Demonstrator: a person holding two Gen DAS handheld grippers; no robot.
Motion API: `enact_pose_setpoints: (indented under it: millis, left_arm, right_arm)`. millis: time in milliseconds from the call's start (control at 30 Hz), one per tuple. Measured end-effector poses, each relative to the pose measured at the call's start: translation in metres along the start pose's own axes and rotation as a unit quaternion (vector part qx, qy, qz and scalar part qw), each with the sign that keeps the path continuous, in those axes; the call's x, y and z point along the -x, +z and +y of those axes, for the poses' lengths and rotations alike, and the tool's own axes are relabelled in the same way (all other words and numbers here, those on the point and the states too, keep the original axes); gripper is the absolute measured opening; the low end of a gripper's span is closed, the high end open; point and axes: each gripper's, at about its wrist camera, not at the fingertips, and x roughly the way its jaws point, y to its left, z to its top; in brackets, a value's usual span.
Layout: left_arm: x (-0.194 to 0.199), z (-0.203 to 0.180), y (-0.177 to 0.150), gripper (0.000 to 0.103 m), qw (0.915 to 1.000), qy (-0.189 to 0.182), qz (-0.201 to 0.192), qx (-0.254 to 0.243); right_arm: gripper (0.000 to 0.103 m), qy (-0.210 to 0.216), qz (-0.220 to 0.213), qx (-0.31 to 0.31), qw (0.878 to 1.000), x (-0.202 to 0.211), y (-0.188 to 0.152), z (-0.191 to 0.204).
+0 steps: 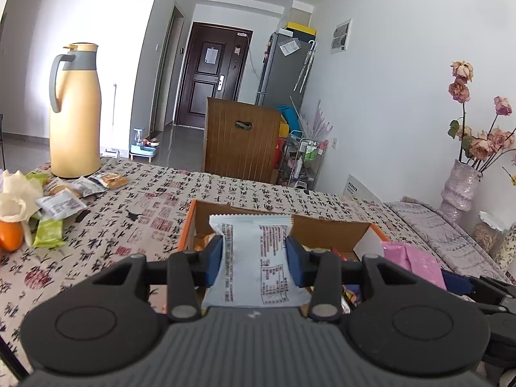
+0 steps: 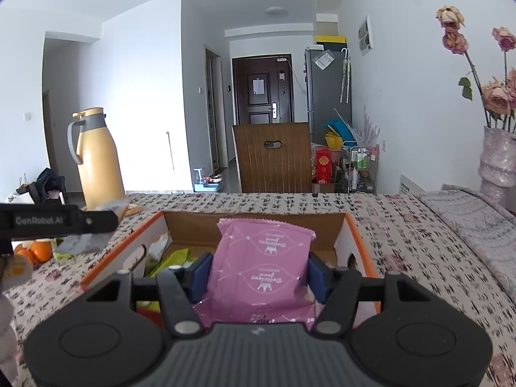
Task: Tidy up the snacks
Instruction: 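Carry both packets over the box and open both tools to drop them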
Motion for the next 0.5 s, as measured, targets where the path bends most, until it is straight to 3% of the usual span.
enact_pose_setpoints:
  millis: [233,500]
  left_arm:
    - [-0.034,-0.005,0.004,0.043,0.9995,0.029,-0.007,0.000]
    - [-0.064,0.002,-0.015,0.043,0.9989,0.039,0.026,-0.003]
  right_arm:
    - [0.060,-0.001,-0.002,-0.021,1.000,-0.036,0.007,-0.005]
    - [0.059,0.000,0.009,-0.030,1.000,-0.061,-0.007,-0.013]
